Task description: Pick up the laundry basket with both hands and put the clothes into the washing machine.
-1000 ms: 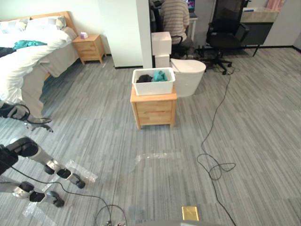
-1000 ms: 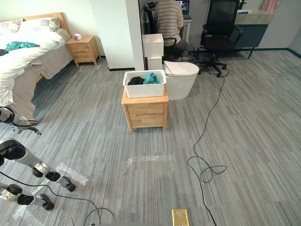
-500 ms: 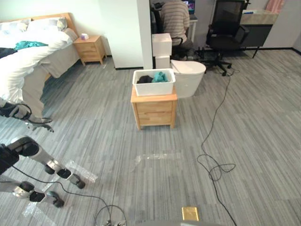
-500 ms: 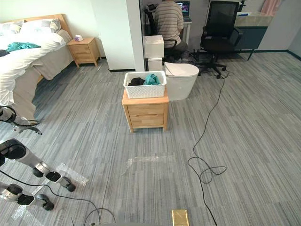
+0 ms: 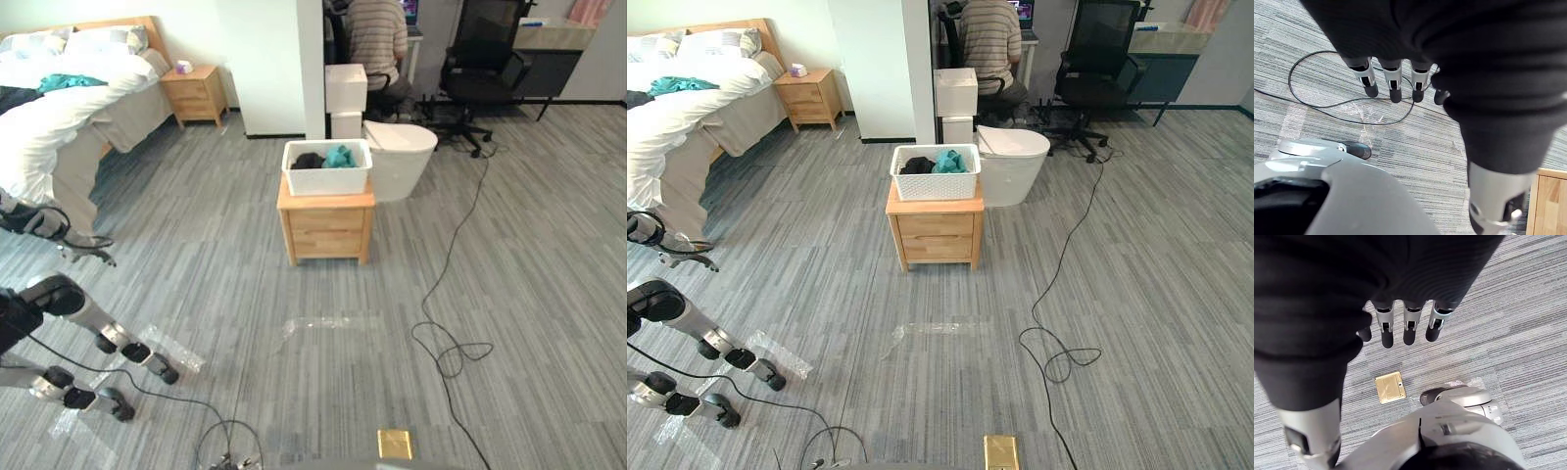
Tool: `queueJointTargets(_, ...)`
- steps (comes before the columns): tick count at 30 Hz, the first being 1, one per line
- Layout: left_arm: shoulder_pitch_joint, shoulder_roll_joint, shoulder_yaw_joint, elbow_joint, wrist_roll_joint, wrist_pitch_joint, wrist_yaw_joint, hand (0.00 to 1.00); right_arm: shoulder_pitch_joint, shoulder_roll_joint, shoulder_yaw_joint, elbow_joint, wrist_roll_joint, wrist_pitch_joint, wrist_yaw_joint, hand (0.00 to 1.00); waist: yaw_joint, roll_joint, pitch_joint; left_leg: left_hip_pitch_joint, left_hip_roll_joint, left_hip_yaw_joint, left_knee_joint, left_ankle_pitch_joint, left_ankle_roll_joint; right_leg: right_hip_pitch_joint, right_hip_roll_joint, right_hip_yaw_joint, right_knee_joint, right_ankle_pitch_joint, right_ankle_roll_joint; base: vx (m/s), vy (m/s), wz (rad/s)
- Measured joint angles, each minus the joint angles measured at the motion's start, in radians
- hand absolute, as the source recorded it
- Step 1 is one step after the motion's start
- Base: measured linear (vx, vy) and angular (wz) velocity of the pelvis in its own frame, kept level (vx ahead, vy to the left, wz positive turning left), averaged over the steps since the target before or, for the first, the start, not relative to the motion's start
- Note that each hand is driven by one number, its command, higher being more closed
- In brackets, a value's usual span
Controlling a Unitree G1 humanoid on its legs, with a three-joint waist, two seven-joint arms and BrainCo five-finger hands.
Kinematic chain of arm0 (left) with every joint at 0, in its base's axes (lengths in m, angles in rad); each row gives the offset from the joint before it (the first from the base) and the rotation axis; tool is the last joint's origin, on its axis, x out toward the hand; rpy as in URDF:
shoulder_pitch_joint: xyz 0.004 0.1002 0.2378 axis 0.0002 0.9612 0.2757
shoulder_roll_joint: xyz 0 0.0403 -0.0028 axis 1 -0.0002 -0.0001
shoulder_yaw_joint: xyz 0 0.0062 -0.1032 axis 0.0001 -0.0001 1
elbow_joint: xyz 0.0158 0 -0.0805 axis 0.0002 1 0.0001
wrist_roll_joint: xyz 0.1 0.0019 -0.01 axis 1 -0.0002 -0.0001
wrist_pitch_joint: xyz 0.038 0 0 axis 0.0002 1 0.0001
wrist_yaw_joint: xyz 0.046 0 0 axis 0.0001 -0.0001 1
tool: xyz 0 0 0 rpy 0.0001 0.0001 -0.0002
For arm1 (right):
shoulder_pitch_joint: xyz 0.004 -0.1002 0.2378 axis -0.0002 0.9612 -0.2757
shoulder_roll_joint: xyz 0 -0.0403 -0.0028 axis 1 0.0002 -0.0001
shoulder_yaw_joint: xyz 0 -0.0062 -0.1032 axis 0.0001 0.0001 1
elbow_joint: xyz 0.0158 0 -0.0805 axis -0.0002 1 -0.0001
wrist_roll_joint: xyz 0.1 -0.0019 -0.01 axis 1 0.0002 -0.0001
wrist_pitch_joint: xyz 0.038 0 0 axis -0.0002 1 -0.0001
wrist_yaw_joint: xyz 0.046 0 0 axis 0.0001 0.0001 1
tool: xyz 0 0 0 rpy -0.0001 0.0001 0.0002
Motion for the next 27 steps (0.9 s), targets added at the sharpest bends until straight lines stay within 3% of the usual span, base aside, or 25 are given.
queueJointTargets(15,-0.008,0.003,-0.025,-0.002,-0.005,0.0,-0.001,0.0,-0.007,-0.002,-0.007,-0.002,0.005,0.0,0.0,0.0,-0.002,0.009,0.022,-0.012,-0.005,-0.034,0.026,-0.008,-0.005,0.019,-0.004,-0.038,-0.002,-0.007,0.005,-0.01,-0.014,0.07)
queueJointTargets(17,-0.021,0.003,-0.023,-0.007,-0.02,0.001,-0.004,0.0,-0.015,-0.003,-0.007,-0.002,0.015,-0.002,0.001,0.0,-0.002,0.017,0.053,-0.054,-0.003,-0.041,0.142,-0.065,-0.007,0.02,-0.003,-0.041,0.023,-0.021,-0.006,-0.07,-0.025,0.09)
queueJointTargets(19,-0.017,-0.002,-0.015,-0.027,-0.042,0.002,-0.014,0.0,-0.023,-0.003,-0.034,-0.002,0.027,-0.004,0.0,0.0,-0.003,0.028,0.085,-0.145,0.016,-0.05,0.366,-0.148,-0.043,0.015,0.012,-0.04,0.072,-0.06,-0.035,-0.09,-0.033,0.07)
queueJointTargets(21,-0.013,-0.006,0.005,-0.042,-0.052,0.002,-0.02,0.0,-0.025,-0.003,-0.056,-0.002,0.034,-0.006,-0.001,0.0,-0.001,0.028,0.095,-0.227,0.023,-0.041,0.542,-0.149,-0.046,0.013,0.016,-0.036,0.089,-0.073,-0.052,-0.06,-0.046,-0.06)
queueJointTargets(23,0.008,-0.038,0.048,-0.066,-0.079,0.002,-0.019,0.0,-0.031,-0.013,-0.093,-0.002,0.044,-0.007,-0.002,0.0,0.002,0.056,0.104,-0.316,0.067,0.027,0.761,-0.126,-0.038,0.02,0.032,-0.002,0.119,-0.094,-0.072,-0.02,-0.055,-0.32)
queueJointTargets(24,0.012,-0.04,0.056,-0.067,-0.081,0.002,-0.018,0.0,-0.033,-0.016,-0.091,-0.002,0.047,-0.007,-0.002,0.0,-0.001,0.06,0.104,-0.344,0.071,0.04,0.801,-0.109,-0.038,0.023,0.031,0.007,0.124,-0.098,-0.076,0.02,-0.011,-0.36)
queueJointTargets(25,0.017,-0.044,0.058,-0.071,-0.087,0.001,-0.018,0.0,-0.033,-0.019,-0.085,-0.002,0.053,-0.005,-0.002,0.0,-0.003,0.063,0.104,-0.357,0.057,0.056,0.784,-0.142,-0.01,0.026,0.021,0.022,0.125,-0.103,-0.081,0.06,0.025,-0.36)
queueJointTargets(27,0.025,-0.048,0.058,-0.073,-0.089,0.002,-0.018,0.0,-0.043,-0.024,-0.061,-0.002,0.062,-0.002,-0.002,0.0,0.002,0.063,0.104,-0.367,0.022,0.052,0.612,-0.148,0.002,0.021,-0.001,0.06,0.125,-0.111,-0.089,0.1,0.055,-0.44)
